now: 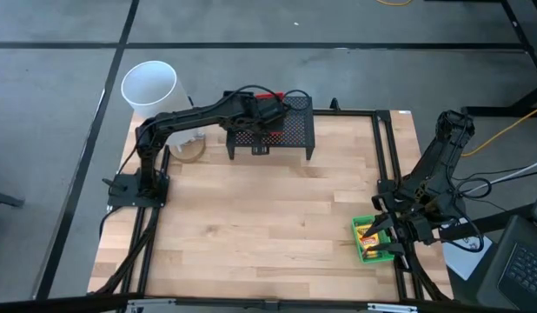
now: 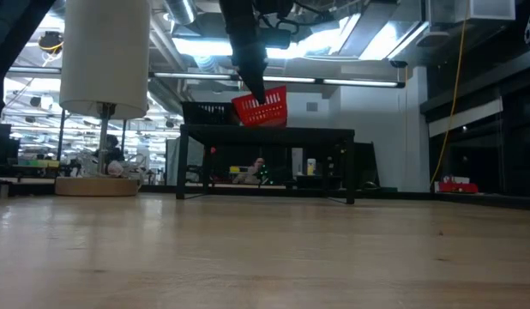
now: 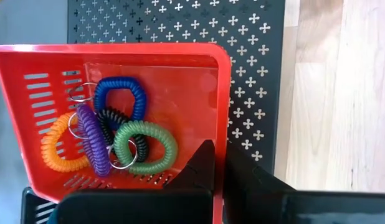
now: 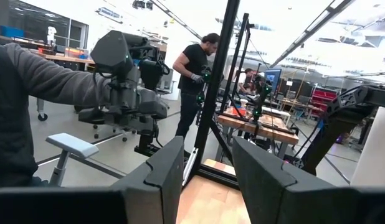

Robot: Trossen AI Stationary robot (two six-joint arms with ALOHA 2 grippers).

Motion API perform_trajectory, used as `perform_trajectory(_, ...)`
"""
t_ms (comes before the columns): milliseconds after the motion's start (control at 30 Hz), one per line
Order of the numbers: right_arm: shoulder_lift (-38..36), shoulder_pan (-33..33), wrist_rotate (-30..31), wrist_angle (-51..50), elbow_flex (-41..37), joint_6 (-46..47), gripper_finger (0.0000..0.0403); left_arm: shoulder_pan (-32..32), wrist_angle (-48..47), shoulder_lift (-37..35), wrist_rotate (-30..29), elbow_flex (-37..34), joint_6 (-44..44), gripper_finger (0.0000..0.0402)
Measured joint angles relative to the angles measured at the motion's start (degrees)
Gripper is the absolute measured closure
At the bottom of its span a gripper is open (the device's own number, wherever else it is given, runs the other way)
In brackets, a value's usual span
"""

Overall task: Pick & Place Office Desk Supplies
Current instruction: Put the red bin filled with spring keychain on the shelf, then adjust the black bin on the shelf

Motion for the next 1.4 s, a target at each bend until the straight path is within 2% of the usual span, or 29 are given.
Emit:
perform_trajectory(467,0.04,0.00,0.00,-0.04,0.00,0.61,0.0264,0.32,-0.48,1.99,-0.58,0.05,-0.43,0.0395)
perform_trajectory(1133,0.07,0.00,0.00,-0.07,0.00,0.59,0.0264,-0.63,1.34,1.67,-3.78,0.04,0.57,0.0278)
perform_trajectory(1400,0.07,0.00,0.02,-0.44,0.00,0.63,0.0264,-1.74,3.54,0.63,-5.53,0.00,1.60,0.0254)
